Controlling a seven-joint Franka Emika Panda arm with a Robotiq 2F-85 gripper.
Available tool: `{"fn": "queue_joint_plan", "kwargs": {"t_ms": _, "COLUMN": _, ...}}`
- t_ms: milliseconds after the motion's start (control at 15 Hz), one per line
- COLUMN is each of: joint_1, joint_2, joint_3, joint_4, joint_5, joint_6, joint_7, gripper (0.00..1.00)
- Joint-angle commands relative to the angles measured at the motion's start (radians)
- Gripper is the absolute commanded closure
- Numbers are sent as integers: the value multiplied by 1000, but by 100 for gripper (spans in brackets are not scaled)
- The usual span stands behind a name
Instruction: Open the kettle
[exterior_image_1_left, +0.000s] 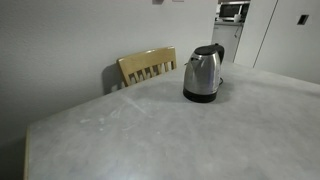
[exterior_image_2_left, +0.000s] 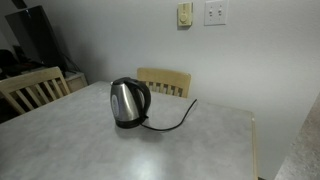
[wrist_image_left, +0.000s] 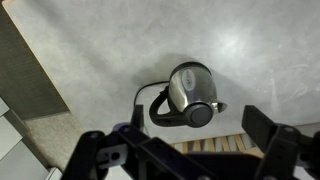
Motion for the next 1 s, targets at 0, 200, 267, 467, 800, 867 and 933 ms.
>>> {"fn": "queue_joint_plan", "kwargs": {"t_ms": 0, "joint_1": -11, "joint_2": 131, "joint_3": -31, "joint_4": 117, "joint_5": 20, "joint_6": -11, "joint_7": -33, "gripper": 0}}
{"fn": "queue_joint_plan", "kwargs": {"t_ms": 200, "joint_1": -3, "joint_2": 195, "joint_3": -59, "joint_4": 153, "joint_5": 57, "joint_6": -8, "joint_7": -49, "gripper": 0}}
{"fn": "queue_joint_plan", "kwargs": {"t_ms": 267, "joint_1": -1, "joint_2": 211, "joint_3": -66, "joint_4": 156, "joint_5": 76, "joint_6": -4, "joint_7": -58, "gripper": 0}}
{"fn": "queue_joint_plan", "kwargs": {"t_ms": 467, "joint_1": 0, "joint_2": 256, "joint_3": -86, "joint_4": 145, "joint_5": 148, "joint_6": 8, "joint_7": -86, "gripper": 0}}
{"fn": "queue_joint_plan", "kwargs": {"t_ms": 800, "joint_1": -7, "joint_2": 315, "joint_3": -112, "joint_4": 140, "joint_5": 231, "joint_6": 11, "joint_7": -109, "gripper": 0}}
{"fn": "queue_joint_plan", "kwargs": {"t_ms": 867, "joint_1": -7, "joint_2": 322, "joint_3": -116, "joint_4": 141, "joint_5": 240, "joint_6": 11, "joint_7": -111, "gripper": 3}}
{"fn": "queue_joint_plan", "kwargs": {"t_ms": 933, "joint_1": -7, "joint_2": 326, "joint_3": -118, "joint_4": 142, "joint_5": 243, "joint_6": 11, "joint_7": -112, "gripper": 7}}
